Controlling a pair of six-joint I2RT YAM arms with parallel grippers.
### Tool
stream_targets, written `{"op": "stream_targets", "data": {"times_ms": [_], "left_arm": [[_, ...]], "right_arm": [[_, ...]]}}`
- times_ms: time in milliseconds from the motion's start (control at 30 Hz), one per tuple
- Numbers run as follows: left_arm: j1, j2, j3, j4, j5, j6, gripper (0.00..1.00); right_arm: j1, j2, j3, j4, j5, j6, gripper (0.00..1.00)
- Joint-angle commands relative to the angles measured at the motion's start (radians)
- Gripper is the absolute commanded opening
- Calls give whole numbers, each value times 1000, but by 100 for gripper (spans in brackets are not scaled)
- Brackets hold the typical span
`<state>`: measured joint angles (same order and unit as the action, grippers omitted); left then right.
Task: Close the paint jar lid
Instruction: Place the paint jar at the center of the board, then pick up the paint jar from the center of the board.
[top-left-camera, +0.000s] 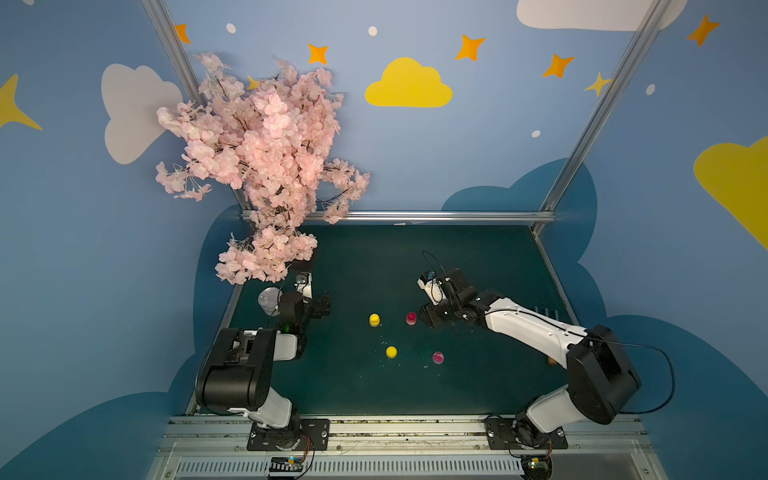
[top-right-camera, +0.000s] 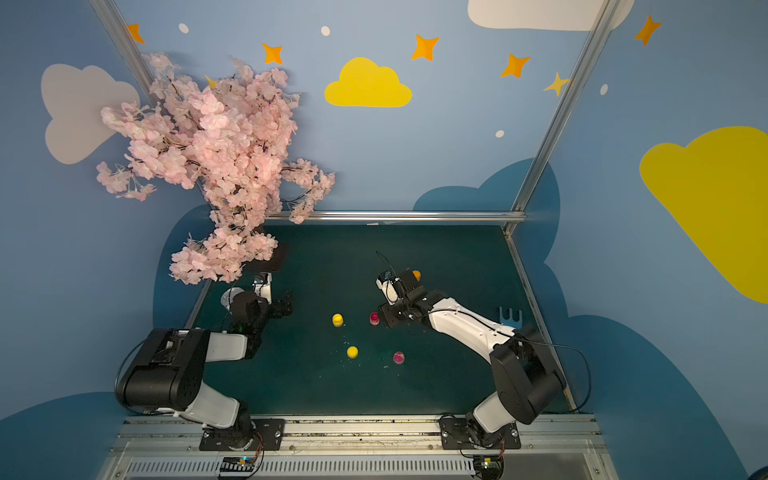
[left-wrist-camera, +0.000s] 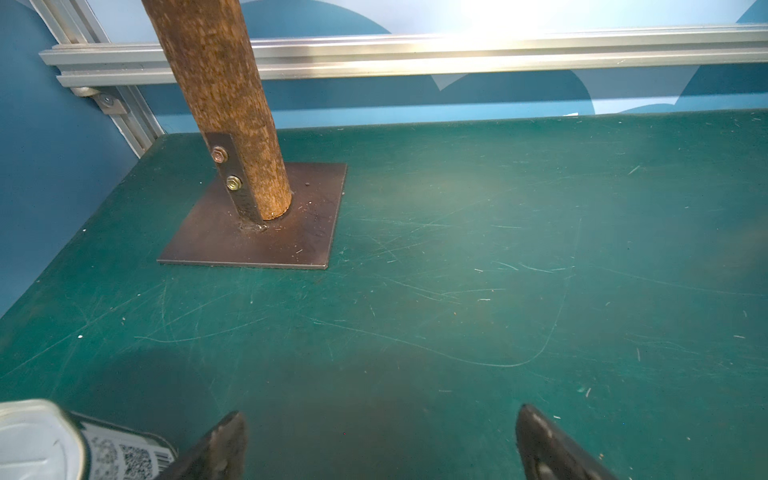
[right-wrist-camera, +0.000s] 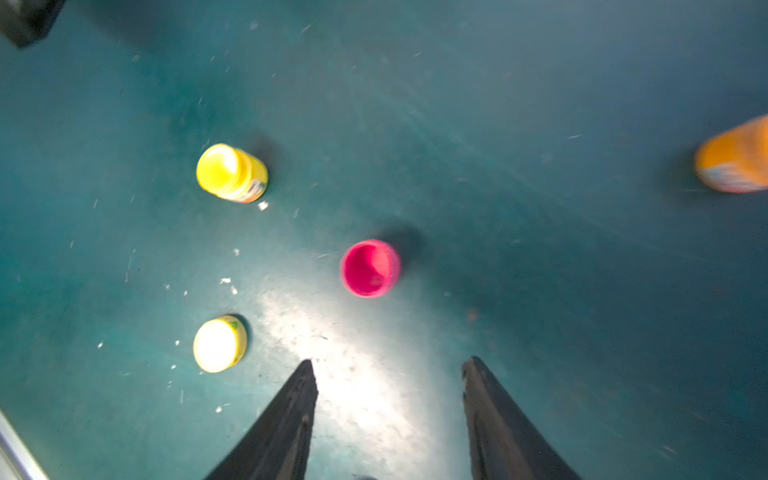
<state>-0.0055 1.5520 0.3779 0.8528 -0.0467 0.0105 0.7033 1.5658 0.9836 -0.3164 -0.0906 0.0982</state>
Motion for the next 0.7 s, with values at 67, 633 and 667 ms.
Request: {"op": "stream_targets", "data": {"times_ms": [67,633,667], "left_arm": [[10,-9,19,-27,21,-10,100],[13,-148,15,-121,78,16,100],[-1,-194,13,-154,39,16,100]], "right_arm": [[55,111,63,2,28,16,57],[77,256,174,-15,101,12,44],[77,260,179,-24,105,12,42]]}}
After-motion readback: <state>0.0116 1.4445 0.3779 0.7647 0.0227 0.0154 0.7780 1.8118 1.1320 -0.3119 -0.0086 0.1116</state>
